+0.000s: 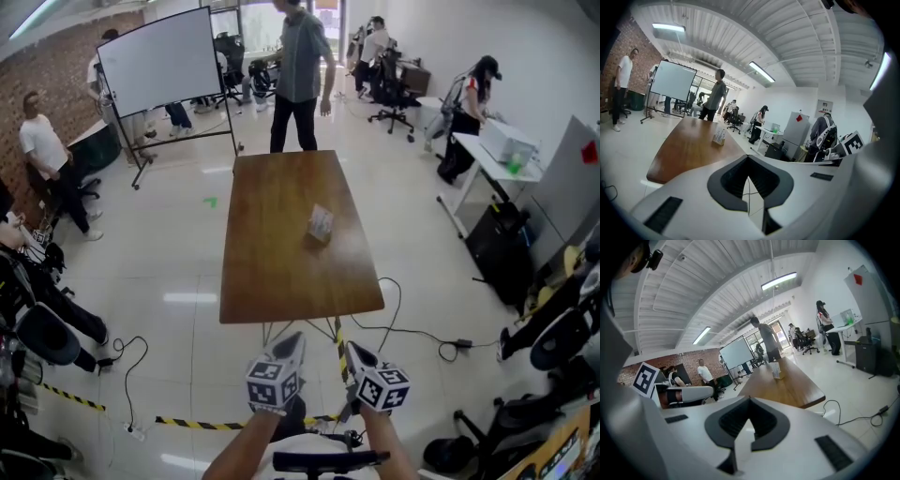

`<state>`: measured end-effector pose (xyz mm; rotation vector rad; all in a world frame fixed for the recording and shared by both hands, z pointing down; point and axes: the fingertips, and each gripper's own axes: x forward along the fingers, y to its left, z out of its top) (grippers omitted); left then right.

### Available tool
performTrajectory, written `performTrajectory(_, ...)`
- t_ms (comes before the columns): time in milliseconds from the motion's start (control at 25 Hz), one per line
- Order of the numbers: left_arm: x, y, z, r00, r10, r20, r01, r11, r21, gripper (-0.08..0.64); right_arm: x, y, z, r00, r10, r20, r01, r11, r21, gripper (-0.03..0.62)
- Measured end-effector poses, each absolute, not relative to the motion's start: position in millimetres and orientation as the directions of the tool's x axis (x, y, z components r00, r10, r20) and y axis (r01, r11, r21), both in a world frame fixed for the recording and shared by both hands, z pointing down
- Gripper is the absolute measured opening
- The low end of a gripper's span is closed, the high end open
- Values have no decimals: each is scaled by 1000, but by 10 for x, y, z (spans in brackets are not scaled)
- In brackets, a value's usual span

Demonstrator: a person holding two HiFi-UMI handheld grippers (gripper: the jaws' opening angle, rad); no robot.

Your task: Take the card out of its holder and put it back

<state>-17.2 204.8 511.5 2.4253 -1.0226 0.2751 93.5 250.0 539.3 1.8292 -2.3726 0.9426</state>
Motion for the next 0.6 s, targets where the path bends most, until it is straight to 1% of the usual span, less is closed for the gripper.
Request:
performTrajectory(160,-135,1765,5079,708,-608,358,-706,-615,351,-6,975,2218,5374,-305,-885,353,-884,125,-450,9)
performTrajectory(600,-165,858,5154,692,-616,375,-721,-591,362,-6,951,1322,5464,-314,-871,377,-882,122,-455,9)
